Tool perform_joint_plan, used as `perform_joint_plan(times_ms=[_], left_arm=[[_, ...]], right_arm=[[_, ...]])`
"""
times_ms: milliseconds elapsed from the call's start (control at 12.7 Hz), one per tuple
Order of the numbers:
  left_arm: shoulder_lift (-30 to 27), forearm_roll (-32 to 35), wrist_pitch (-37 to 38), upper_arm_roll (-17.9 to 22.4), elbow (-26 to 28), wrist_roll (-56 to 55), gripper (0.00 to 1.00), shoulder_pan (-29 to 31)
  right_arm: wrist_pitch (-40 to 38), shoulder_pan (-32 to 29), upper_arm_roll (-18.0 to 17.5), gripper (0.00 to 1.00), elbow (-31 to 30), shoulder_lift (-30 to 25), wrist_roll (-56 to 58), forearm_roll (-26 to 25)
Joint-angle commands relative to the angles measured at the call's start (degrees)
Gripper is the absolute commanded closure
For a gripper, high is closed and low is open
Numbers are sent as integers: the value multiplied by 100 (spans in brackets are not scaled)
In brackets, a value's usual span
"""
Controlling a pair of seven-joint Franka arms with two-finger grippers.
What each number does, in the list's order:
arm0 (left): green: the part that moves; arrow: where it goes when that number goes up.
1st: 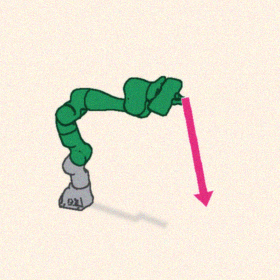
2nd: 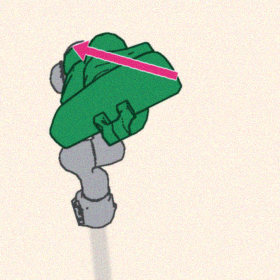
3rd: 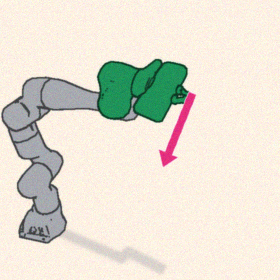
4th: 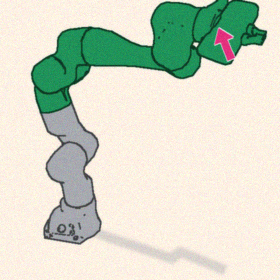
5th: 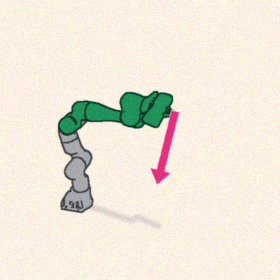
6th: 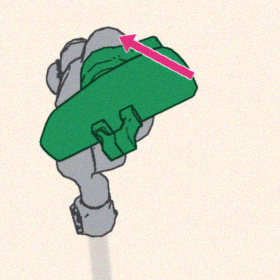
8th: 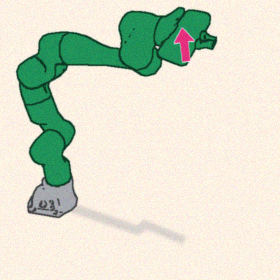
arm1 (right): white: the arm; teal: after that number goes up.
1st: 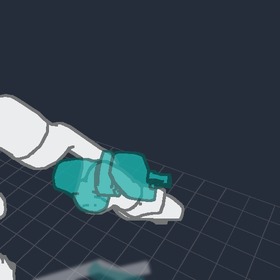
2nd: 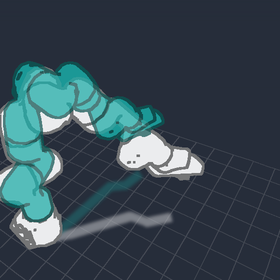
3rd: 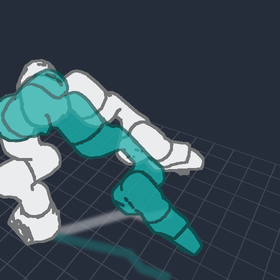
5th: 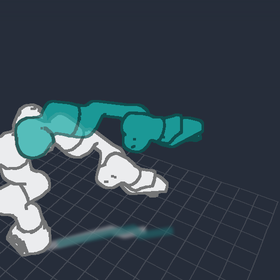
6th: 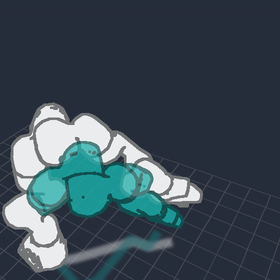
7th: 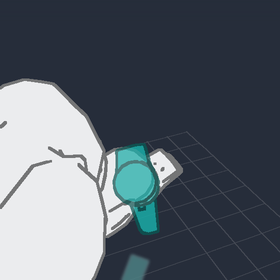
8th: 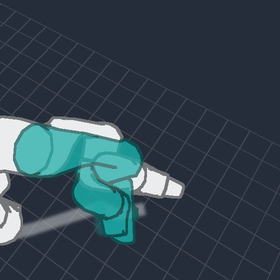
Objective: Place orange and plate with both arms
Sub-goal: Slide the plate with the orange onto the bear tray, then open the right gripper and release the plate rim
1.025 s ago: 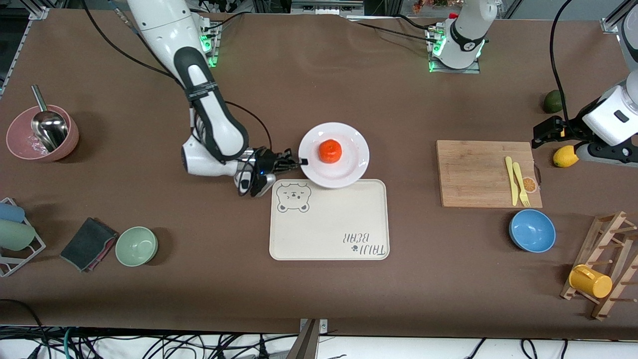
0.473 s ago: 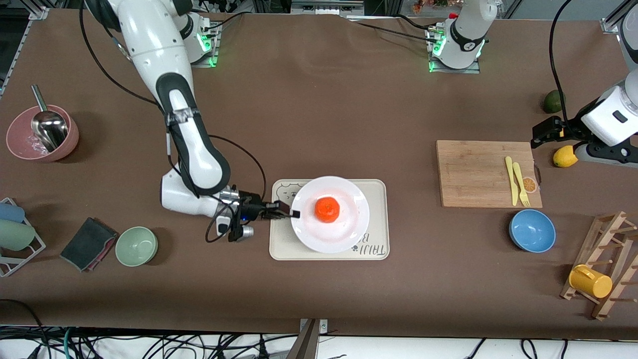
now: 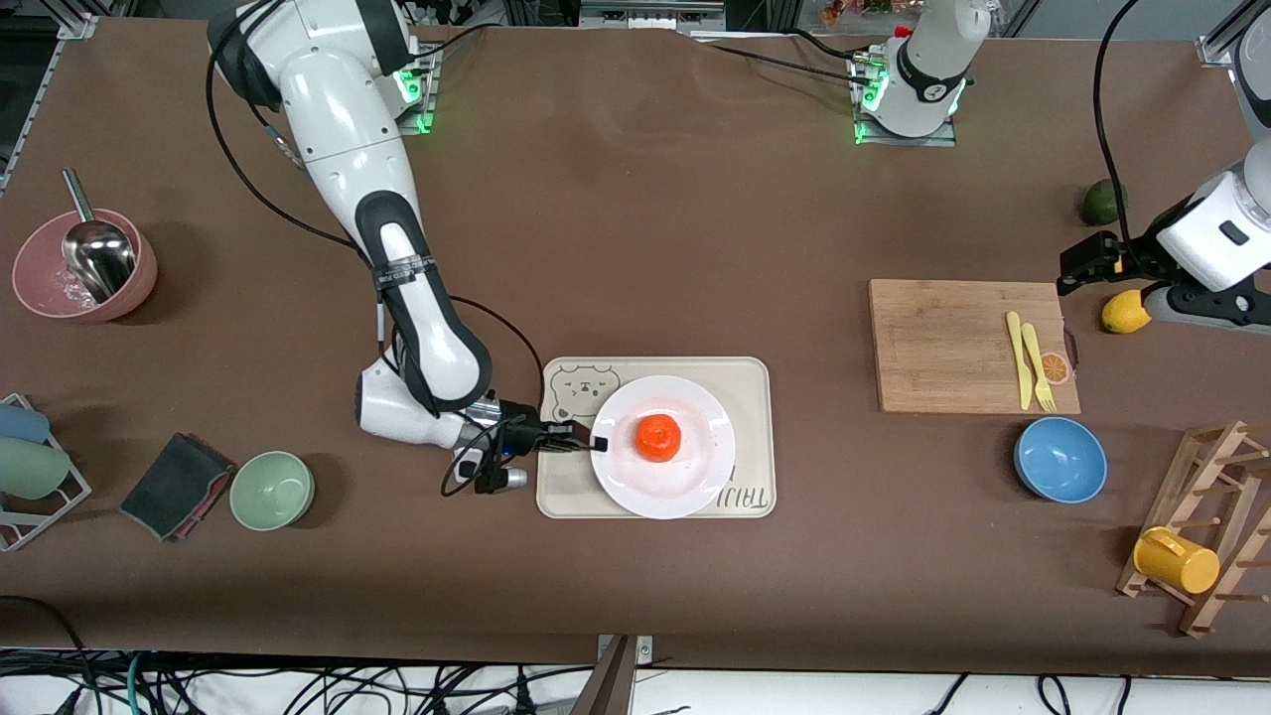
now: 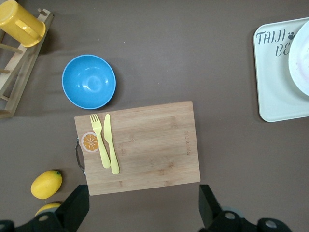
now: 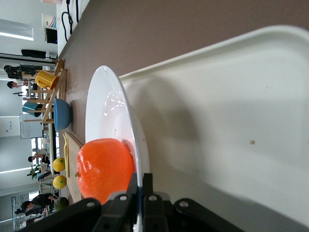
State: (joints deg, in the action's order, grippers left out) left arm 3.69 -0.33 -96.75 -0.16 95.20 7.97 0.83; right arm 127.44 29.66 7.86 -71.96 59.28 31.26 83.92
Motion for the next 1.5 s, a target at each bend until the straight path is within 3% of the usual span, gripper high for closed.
perform_joint_plan(times_ms=[0,79,158,315,552,710,946,1183,1419], left_arm=[[-62,-81,-72,7,78,108,0,5],[-62,-81,-72,-2,78,108,0,5],[-62,-89,-72,-2,78,91,0,-3],[-62,-90,-72,-2,78,91,0,-3],[-62,-90,-72,-2,69,82,0,-3],[-62,-90,-72,-2,69,91,0,-3],[-62,-90,-72,-2,69,108,0,-3],[-62,-89,-72,-2,78,108,0,-3],[-62,-89,-72,-2,78,117,0,-3]], right_arm=[[27,83,-56,100,218,197,-51,-43],[18,84,-56,91,217,233,-7,-43],[9,92,-48,1,226,216,11,-60],[-34,92,-13,0,226,128,-15,-252],[-157,-4,14,0,261,-56,-103,-1647],[-175,4,31,0,261,-188,-172,-2263],[-297,4,67,0,261,-556,-1092,-3519],[-1069,4,426,0,261,-978,-1421,-4890],[-1361,22,761,0,261,-1260,-1421,-5613]])
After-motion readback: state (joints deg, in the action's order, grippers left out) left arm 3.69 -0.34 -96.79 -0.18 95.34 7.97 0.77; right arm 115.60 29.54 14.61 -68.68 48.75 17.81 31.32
